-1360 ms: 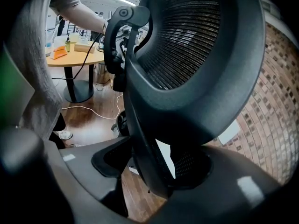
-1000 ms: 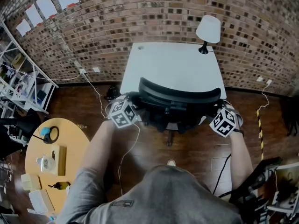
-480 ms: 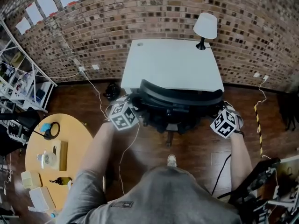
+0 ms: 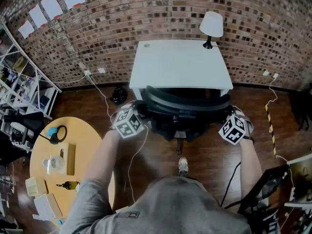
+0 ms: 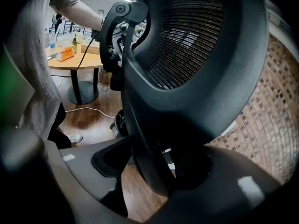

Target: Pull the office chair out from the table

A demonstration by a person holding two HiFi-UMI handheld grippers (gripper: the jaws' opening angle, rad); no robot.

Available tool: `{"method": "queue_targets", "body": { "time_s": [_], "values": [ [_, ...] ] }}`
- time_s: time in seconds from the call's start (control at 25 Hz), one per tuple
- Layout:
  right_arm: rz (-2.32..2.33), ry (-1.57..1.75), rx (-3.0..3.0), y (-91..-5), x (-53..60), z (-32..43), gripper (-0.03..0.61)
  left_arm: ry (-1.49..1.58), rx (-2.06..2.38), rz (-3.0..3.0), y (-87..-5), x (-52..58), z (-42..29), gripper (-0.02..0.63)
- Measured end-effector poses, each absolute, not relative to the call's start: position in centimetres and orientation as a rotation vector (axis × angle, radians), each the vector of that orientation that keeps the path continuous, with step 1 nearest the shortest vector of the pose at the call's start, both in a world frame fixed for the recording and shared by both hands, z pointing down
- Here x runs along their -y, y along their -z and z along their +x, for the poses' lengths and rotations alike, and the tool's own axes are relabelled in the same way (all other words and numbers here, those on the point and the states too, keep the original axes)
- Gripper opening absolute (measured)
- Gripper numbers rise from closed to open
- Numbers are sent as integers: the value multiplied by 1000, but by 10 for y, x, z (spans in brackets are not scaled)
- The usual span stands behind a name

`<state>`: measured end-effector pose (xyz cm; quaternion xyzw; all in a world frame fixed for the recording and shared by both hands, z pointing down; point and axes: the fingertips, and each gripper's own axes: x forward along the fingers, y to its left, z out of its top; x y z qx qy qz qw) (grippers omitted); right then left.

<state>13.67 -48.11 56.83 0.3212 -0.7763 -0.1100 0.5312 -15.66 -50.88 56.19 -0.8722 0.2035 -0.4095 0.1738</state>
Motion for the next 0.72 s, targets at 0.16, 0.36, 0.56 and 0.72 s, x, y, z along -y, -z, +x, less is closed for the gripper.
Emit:
{"method": "queue_targets", "body": {
  "time_s": [0.16,0.36,0.56,0.72],
  "values": [
    [759,259,1851,-566,457,131,279,1163,-571,-2476,-562,484,-163,207],
    [752,265,1853,-562,434,129,277,1154,-588,-2467,-557,461,-165,209],
    [723,280,1871,-565,412,126,273,1162,-629,-2465,-560,433,-168,213],
    [705,310,1879,-566,394,125,268,1181,-672,-2467,-561,416,-169,221]
  ]
}}
